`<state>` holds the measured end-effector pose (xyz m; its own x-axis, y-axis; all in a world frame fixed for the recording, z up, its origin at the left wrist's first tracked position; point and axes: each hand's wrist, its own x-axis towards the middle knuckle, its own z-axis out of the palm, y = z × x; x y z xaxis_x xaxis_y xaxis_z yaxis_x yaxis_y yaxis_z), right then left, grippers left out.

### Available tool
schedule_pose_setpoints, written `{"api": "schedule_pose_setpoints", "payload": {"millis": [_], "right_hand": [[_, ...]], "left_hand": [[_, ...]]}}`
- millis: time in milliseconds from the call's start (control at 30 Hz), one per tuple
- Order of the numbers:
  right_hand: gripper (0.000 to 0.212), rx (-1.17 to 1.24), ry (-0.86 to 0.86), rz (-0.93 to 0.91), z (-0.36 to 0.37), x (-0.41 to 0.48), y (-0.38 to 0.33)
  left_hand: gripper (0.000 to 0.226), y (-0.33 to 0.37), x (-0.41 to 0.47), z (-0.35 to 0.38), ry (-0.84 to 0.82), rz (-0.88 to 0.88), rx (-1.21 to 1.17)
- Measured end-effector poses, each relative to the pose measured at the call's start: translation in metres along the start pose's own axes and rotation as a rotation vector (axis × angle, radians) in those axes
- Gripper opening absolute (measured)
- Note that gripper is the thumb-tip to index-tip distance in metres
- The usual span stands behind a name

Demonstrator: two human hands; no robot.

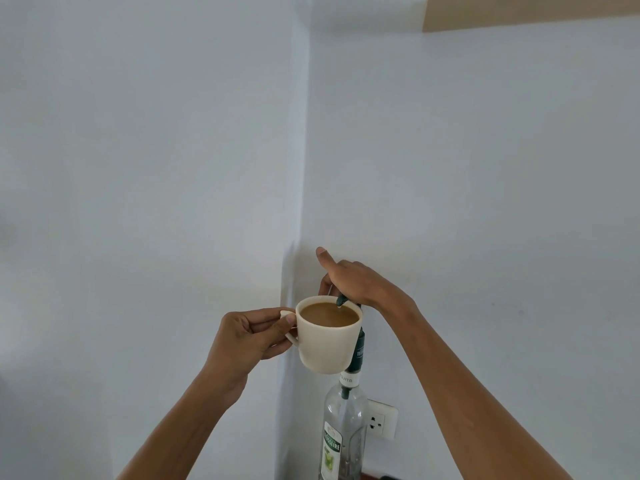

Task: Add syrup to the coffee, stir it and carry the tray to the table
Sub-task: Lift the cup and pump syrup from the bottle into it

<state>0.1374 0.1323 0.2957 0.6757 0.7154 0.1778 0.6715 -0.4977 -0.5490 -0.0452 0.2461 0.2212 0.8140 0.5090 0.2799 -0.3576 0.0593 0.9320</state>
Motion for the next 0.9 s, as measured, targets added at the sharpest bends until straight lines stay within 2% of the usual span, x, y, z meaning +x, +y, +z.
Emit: {"api": "schedule_pose_setpoints", "payload": {"millis": [200, 367, 667, 900], "right_hand": [[0.097, -0.002, -0.016, 0.016, 0.0, 0.002, 0.002], [0.096, -0.013, -0.017, 0.03, 0.001, 0.001, -0.001], [0.105, 0.021, -0.077, 0.031, -0.008, 0.001, -0.007], [0.105, 0.045, -0.107, 0.056, -0.014, 0.0, -0.006]], "left_hand": [[0.02, -0.002, 0.001, -0.001, 0.0, 0.0, 0.014], [0.02, -0.001, 0.001, -0.002, 0.005, -0.008, 0.013], [0.035, -0.001, -0.005, -0.005, -0.006, -0.007, -0.017], [0.017, -0.002, -0.007, -0.008, 0.008, -0.011, -0.013]]}}
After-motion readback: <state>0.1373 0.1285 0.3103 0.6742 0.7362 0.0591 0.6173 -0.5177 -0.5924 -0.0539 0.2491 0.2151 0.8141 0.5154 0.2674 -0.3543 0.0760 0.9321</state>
